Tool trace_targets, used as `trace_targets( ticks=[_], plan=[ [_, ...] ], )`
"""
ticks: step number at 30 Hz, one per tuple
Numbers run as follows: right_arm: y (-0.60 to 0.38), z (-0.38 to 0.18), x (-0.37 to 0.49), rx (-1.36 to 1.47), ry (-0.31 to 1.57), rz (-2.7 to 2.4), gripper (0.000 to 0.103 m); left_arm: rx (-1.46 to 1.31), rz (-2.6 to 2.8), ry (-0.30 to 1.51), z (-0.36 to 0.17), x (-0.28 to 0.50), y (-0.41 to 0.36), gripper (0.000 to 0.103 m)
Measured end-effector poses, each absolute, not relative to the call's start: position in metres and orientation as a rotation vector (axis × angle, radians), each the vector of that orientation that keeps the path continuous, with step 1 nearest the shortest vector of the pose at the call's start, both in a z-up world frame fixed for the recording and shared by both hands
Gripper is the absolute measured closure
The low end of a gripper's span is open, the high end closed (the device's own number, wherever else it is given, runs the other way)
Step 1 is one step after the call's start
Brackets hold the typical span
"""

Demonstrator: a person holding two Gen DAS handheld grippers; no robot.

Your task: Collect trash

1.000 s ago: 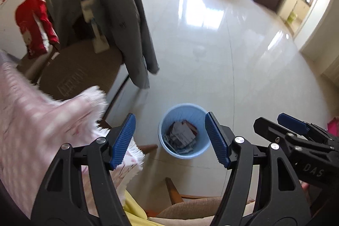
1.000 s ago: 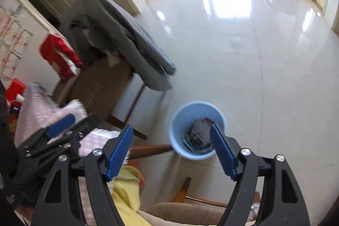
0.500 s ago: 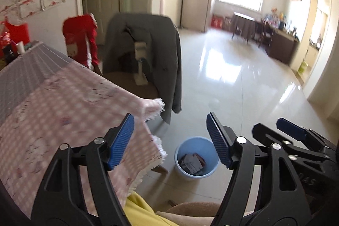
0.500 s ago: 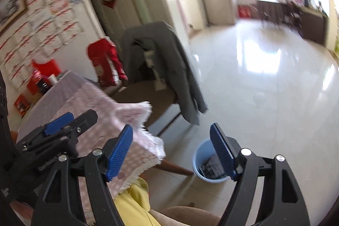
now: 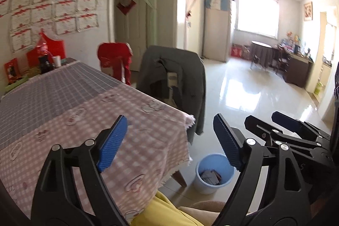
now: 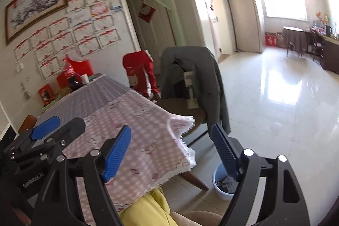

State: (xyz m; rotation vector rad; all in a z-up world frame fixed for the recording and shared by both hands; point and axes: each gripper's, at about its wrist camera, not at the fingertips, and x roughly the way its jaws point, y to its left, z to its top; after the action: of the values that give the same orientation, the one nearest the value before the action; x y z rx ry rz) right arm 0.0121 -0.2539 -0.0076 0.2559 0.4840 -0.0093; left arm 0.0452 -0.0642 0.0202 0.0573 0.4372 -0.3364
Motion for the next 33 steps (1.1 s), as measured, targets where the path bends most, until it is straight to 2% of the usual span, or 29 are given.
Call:
trace_targets(
  ticks=[10,15,33],
  plan=[
    [-0.229,0.018,-0.008,0.211,0.403,0.060,0.023,-0.024,-0.220,0.363,0.040,0.022,-0.036,0.019],
    [-0.226,0.022,-0.013,0.191,0.386,0.058,0.020,-0.026,-0.178,0.338,0.042,0.019,-0.029,0.015],
    [-0.223,0.013,-0.010,0.192,0.420,0.056,0.020,-0.029,-0.178,0.383,0.036,0.019,-0.030,0.014]
  ],
)
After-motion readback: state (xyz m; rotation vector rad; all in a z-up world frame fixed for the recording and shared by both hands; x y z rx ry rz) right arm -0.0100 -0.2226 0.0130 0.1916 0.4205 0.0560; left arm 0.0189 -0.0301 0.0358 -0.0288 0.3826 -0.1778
